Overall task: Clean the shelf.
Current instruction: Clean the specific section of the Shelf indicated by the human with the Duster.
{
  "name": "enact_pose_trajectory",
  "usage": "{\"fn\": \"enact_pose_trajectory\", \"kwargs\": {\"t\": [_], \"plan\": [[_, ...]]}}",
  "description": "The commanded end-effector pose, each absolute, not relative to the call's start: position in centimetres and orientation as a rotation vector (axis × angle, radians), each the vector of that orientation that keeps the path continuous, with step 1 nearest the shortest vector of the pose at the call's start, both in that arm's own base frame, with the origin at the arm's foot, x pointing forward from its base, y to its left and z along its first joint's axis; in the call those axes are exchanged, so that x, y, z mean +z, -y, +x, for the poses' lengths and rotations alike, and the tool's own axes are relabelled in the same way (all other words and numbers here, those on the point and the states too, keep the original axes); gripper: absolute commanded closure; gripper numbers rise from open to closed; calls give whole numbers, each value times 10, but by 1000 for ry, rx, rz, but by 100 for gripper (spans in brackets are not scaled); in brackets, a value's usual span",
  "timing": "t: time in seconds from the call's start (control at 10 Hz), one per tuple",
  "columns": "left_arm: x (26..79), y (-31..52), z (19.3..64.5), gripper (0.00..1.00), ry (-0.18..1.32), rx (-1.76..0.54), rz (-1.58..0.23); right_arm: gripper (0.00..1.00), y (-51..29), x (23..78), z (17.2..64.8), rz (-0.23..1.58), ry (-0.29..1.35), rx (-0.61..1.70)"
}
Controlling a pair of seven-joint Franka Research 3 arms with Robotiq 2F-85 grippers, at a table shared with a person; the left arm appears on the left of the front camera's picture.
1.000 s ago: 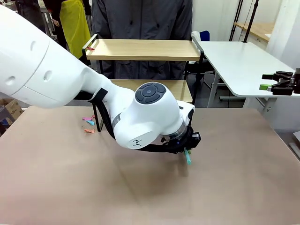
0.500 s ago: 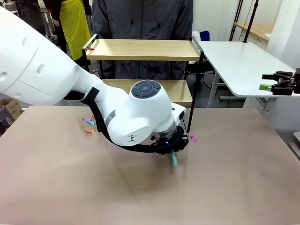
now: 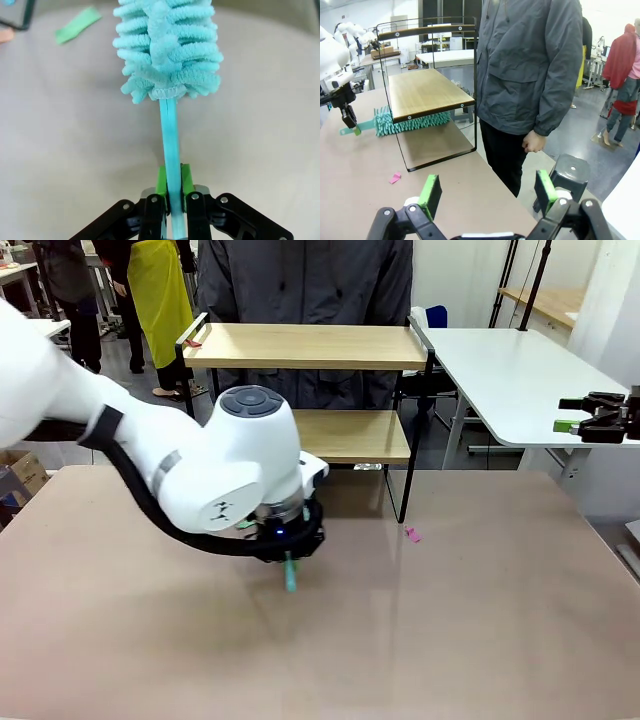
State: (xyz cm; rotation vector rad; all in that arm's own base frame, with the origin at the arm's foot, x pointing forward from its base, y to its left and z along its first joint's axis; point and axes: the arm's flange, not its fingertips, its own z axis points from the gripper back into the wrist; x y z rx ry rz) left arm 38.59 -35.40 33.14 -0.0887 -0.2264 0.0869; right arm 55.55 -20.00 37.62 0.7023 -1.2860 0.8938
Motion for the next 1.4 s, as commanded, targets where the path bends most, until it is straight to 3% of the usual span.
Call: {"fn": "enact_pose_trajectory", "kwargs": {"t": [0.0,0.4,0.5,0.6,0.7,1.1,1.3], "plan": [[332,321,378,87,201,104,77,0,198,378,555,699,1284,899],[345,285,360,87,270,164,323,0,198,378,555,699,1284,899],[350,295,355,87,331,158,310,0,198,378,555,699,1284,899],[355,315,353,87,449,188,167,0,198,378,555,699,1284,899],[348,286,362,87,268,125,279,0,198,378,555,699,1284,899],[389,300,339,87,372,81,91,0,198,378,555,699,1284,899],[406,285,326,87,342,-2,65,0,198,378,555,699,1284,899]]}}
